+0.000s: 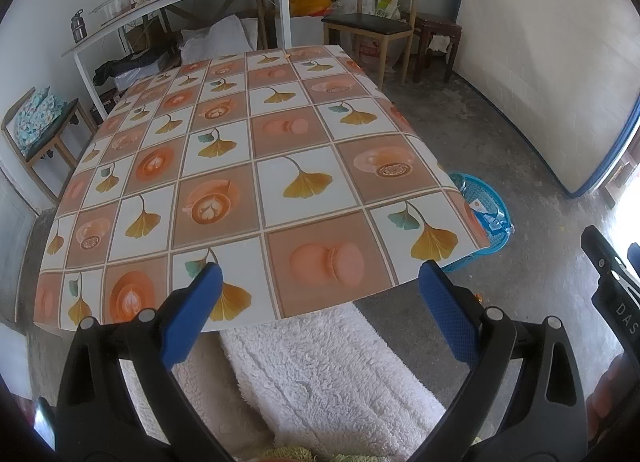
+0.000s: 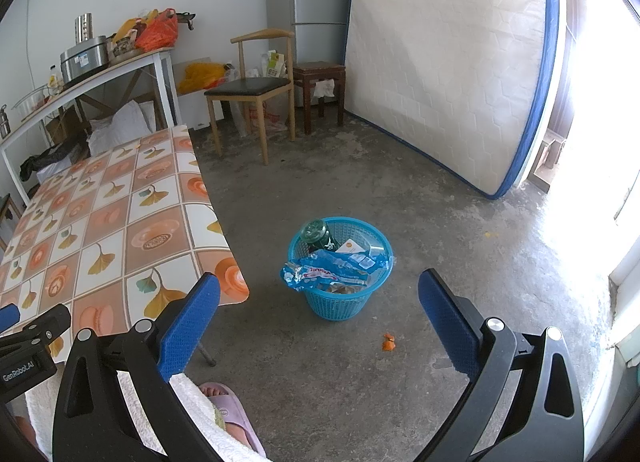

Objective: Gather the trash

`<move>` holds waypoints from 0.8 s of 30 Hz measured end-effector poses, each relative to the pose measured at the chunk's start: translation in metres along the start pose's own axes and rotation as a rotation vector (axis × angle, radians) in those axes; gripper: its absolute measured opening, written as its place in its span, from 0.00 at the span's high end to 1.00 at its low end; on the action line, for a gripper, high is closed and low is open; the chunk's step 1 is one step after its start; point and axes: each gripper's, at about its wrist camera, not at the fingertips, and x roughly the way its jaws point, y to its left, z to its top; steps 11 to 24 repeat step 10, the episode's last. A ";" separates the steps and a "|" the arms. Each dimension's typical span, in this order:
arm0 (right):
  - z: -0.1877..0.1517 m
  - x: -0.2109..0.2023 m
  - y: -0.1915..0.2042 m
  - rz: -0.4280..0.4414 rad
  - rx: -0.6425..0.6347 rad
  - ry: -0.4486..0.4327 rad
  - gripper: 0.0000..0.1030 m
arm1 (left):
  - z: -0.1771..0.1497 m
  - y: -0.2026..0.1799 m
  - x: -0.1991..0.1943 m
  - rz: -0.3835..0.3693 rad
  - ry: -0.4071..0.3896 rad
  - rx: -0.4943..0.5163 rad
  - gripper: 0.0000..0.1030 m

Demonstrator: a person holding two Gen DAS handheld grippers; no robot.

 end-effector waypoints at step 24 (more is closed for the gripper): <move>-0.001 0.000 0.002 -0.001 0.002 0.000 0.06 | 0.000 -0.001 -0.001 -0.004 0.008 -0.002 0.08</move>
